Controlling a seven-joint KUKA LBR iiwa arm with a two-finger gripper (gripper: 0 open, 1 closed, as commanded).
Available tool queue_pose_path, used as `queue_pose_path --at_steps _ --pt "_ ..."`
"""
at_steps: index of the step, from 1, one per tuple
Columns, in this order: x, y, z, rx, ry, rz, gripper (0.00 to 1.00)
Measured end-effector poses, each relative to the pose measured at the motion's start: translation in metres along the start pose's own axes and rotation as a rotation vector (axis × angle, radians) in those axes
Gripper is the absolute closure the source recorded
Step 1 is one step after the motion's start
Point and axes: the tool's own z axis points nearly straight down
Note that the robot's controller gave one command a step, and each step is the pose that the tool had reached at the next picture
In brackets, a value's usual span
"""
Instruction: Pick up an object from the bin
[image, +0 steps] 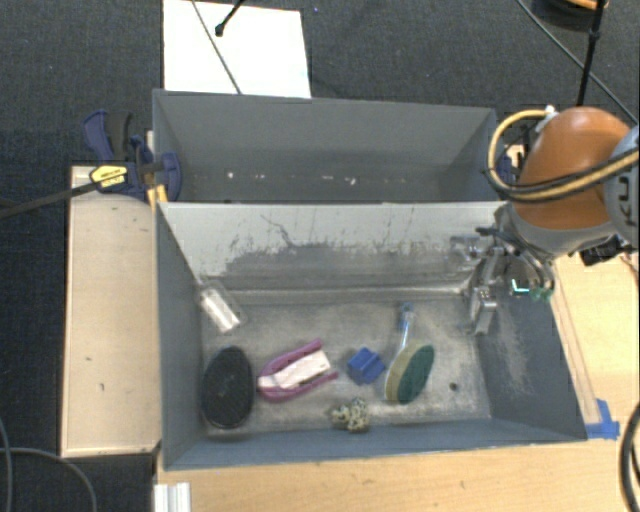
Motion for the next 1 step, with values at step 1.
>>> queue_pose_path --at_steps 1 --pt "0.038 0.0458 0.0875 0.0 -0.008 -0.339 0.0"
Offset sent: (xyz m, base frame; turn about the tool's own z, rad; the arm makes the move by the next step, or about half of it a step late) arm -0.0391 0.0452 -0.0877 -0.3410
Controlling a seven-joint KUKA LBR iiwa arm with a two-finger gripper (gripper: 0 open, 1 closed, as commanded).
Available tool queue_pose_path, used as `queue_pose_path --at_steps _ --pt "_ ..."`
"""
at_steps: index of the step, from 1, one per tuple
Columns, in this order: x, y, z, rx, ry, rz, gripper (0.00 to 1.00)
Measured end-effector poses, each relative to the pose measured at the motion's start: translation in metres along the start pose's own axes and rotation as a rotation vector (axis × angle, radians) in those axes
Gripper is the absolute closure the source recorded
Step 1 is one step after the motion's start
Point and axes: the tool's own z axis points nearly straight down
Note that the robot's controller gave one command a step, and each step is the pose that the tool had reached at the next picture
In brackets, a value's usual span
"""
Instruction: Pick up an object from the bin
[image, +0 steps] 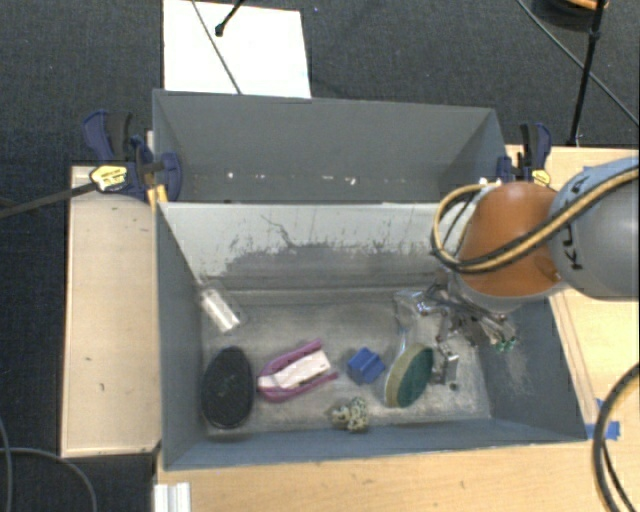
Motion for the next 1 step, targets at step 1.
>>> queue_pose_path --at_steps 1 --pt "0.0003 -0.0011 -0.0003 0.002 0.0 -0.003 1.0"
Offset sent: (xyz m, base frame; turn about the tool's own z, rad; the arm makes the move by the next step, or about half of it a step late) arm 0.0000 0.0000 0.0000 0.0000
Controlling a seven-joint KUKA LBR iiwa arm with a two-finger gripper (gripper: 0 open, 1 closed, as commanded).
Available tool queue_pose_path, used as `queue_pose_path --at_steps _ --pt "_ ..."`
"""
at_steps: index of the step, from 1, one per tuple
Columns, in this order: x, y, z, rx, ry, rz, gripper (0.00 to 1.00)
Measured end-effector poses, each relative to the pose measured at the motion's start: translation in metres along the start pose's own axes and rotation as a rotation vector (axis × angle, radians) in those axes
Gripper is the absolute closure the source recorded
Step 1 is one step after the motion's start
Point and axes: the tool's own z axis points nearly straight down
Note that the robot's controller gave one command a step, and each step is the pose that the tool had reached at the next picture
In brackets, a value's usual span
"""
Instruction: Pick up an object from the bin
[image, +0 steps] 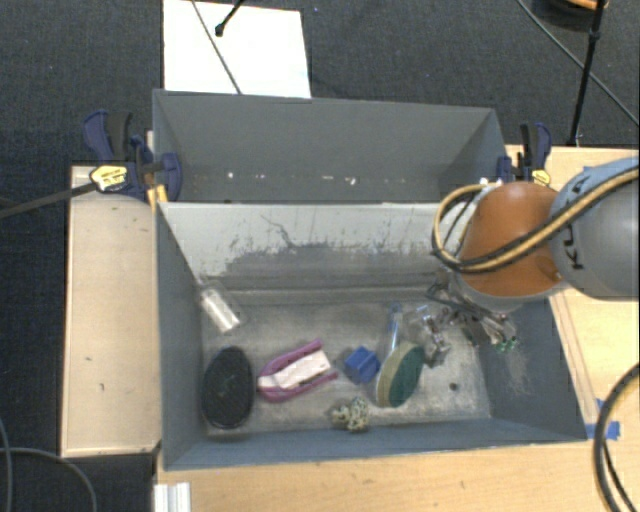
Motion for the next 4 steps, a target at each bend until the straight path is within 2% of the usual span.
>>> queue_pose_path --at_steps 1,2,3,4 --pt "0.0 0.0 0.0 0.0 0.0 -0.001 0.0" --pt "0.027 0.057 0.003 -0.004 0.004 -0.194 0.0" --pt "0.026 0.054 0.002 0.0 -0.002 -0.195 1.0" --pt "0.041 0.05 -0.143 0.003 -0.005 -0.17 1.0"
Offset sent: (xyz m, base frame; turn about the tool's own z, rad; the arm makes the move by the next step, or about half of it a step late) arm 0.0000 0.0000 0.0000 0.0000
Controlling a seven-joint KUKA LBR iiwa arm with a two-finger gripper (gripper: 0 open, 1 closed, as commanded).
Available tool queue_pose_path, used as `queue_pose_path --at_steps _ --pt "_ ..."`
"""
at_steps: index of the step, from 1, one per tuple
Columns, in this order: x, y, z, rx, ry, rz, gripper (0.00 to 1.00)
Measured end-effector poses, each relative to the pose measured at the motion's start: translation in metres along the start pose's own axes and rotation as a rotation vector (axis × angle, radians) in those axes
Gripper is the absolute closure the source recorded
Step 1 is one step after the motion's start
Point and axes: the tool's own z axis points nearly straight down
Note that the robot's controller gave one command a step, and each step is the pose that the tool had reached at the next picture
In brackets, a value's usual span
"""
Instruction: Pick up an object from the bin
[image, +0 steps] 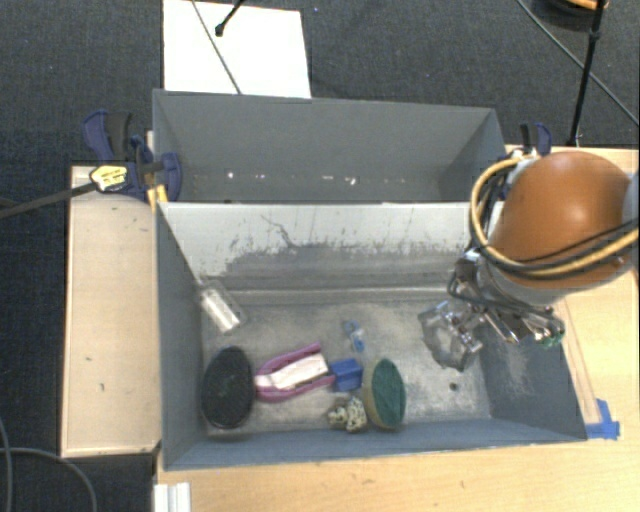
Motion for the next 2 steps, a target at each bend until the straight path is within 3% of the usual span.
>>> queue_pose_path --at_steps 1,2 --pt "0.001 0.001 0.004 -0.005 0.006 0.0 0.0" --pt "-0.024 0.045 0.138 -0.009 0.01 -0.142 0.0"
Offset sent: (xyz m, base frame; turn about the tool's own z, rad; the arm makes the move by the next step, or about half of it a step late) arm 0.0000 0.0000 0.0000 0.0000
